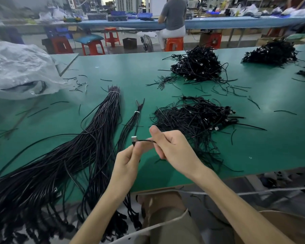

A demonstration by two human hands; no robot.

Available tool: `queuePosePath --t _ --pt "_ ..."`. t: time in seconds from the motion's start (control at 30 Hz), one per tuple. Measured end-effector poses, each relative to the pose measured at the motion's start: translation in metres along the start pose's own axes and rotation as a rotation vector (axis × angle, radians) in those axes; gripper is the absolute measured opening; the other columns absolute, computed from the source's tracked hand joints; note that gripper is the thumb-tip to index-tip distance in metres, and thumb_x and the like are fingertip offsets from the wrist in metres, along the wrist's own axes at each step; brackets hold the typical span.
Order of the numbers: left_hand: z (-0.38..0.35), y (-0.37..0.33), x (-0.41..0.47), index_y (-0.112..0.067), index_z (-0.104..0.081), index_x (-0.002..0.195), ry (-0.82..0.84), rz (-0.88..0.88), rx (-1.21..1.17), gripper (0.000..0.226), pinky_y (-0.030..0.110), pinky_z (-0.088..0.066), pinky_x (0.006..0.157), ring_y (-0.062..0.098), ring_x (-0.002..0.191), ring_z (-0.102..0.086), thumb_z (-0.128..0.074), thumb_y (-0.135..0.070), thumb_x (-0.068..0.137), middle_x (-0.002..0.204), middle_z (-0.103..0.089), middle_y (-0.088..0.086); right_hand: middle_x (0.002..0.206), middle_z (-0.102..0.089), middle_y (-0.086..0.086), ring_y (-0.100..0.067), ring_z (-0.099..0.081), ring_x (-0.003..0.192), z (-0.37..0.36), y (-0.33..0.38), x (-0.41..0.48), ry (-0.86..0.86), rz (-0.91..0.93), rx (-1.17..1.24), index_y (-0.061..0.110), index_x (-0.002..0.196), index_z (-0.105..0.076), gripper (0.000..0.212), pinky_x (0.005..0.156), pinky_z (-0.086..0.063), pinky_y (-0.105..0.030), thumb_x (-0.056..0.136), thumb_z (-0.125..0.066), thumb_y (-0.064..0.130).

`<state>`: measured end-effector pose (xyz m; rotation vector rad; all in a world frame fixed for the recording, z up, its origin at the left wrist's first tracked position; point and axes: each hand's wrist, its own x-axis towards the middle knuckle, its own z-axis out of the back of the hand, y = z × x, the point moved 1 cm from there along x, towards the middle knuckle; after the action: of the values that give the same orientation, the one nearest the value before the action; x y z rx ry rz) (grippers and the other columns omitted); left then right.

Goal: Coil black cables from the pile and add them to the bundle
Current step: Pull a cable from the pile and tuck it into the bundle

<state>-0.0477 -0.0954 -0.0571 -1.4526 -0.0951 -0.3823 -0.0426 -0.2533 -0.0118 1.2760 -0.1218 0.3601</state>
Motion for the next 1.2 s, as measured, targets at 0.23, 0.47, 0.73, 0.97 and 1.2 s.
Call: queuePosePath --t 0.23,0.47,0.73,0.97,1.2 --pt "-0.005 -0.023 0.009 -0.012 -0.062 0.125 -0.092 0.304 -0.862 0.054 0.029 -0.055 0.093 0.01 0.103 -0.072 -0.031 -0.052 0.106 0.118 -0.074 -0.004 0.043 -0.043 0.006 -0.008 -0.039 0.041 -0.034 -0.013 -0.017 0.077 0.017 -0.114 0.018 0.048 -0.044 0.07 0.049 -0.032 -0.027 0.101 -0.041 0.064" --pt "0.034 -0.061 0.001 -0.026 -0.051 0.064 0.152 0.165 -0.889 0.053 0.021 -0.027 0.049 0.005 0.044 -0.023 -0.04 -0.051 0.109 0.047 -0.033 -0.013 0.046 -0.019 0.008 -0.012 -0.02 0.045 -0.014 -0.029 -0.006 -0.108 -0.008 -0.216 0.021 0.053 -0.02 0.066 0.05 -0.019 -0.027 0.104 -0.043 0.055" --pt "0.009 -0.033 -0.005 -0.026 -0.074 0.082 0.28 0.087 0.341 0.05 0.021 -0.046 0.059 0.012 0.052 -0.065 -0.039 -0.055 0.101 0.063 -0.072 -0.004 0.042 -0.052 0.008 -0.01 -0.051 0.044 -0.004 0.002 0.028 -0.287 0.08 -0.167 0.015 0.048 -0.06 0.067 0.058 -0.039 -0.02 0.108 -0.046 0.042" --pt "-0.005 -0.016 0.007 -0.014 -0.079 0.113 -0.153 0.167 -0.357 0.057 0.025 -0.056 0.09 0.018 0.11 -0.072 -0.032 -0.047 0.109 0.115 -0.077 0.006 0.071 -0.069 0.01 -0.006 -0.07 0.073 -0.029 0.017 0.017 -0.236 0.087 -0.037 0.017 0.088 -0.064 0.04 0.068 -0.058 -0.032 0.11 -0.04 0.039" --pt "0.029 -0.043 0.032 -0.019 -0.064 0.093 -0.295 0.334 -1.195 0.006 0.02 -0.056 0.075 0.001 0.051 -0.055 -0.061 -0.022 0.098 0.061 -0.057 -0.016 0.044 -0.034 0.009 -0.016 -0.038 0.038 -0.03 -0.008 -0.001 -0.249 0.129 -0.495 0.016 0.115 -0.054 0.026 0.048 -0.025 -0.03 0.111 -0.033 0.032"
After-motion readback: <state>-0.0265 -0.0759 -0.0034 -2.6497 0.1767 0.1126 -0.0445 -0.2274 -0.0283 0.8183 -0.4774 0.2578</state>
